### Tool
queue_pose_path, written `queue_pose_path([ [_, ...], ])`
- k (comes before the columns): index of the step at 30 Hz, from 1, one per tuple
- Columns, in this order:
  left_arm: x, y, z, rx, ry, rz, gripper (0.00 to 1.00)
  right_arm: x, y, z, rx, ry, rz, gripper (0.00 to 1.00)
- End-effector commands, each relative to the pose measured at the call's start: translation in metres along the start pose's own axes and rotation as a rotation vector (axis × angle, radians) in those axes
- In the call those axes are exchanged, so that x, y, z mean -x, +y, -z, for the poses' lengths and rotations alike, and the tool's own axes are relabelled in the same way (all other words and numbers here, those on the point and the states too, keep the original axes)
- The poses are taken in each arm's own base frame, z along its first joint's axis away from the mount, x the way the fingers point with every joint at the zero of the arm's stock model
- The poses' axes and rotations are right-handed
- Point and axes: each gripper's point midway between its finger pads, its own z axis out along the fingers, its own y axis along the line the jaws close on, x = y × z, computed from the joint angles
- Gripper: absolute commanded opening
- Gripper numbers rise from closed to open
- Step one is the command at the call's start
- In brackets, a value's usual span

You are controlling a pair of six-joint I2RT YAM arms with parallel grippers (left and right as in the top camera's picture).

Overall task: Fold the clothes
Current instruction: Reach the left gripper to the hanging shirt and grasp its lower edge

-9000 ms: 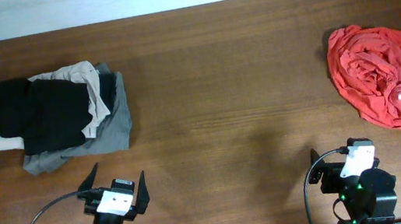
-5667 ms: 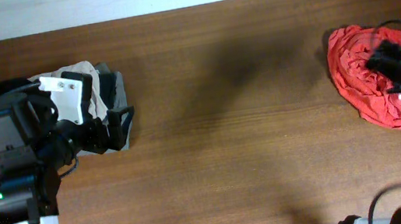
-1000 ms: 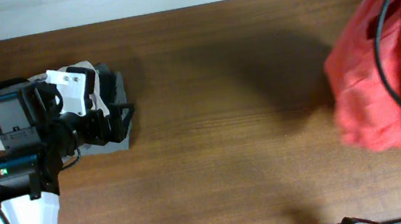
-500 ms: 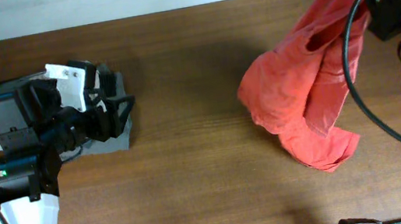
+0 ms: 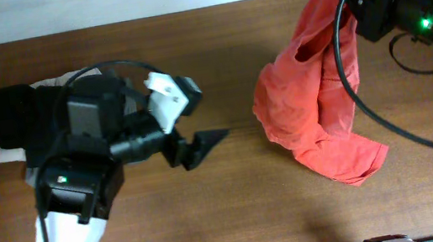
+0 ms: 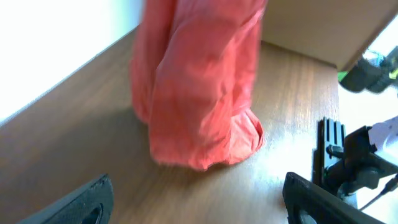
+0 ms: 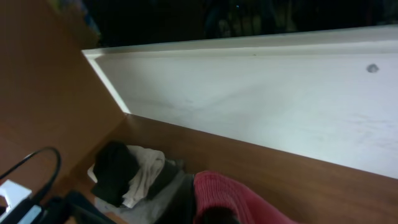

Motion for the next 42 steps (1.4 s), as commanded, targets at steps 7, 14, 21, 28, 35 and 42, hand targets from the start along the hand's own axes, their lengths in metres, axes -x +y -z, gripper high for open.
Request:
queue_pose_path([
  [7, 0.035, -0.006, -0.028, 0.031, -0.079, -0.248, 0.97, 0.015, 0.062, 0.039, 0.14, -0.077, 0.082, 0.04],
  [14, 0.046, 0.004, -0.052, 0.023, -0.129, -0.296, 0.98, 0.012, 0.085, 0.048, 0.252, -0.069, 0.092, 0.04],
  [21, 0.051, -0.016, -0.068, -0.105, -0.174, -0.32, 0.97, 0.012, 0.086, 0.048, 0.259, -0.066, 0.074, 0.04],
  [28, 0.037, -0.037, -0.075, -0.17, -0.119, -0.288, 0.97, 0.015, 0.076, 0.046, 0.198, -0.077, 0.072, 0.04],
  [35, 0.037, -0.052, -0.071, -0.26, -0.138, -0.276, 0.91, 0.017, 0.064, 0.041, 0.142, -0.086, 0.068, 0.04],
  [42, 0.033, -0.063, -0.071, -0.313, -0.128, -0.257, 0.39, 0.02, 0.056, 0.039, 0.101, -0.096, 0.068, 0.04],
])
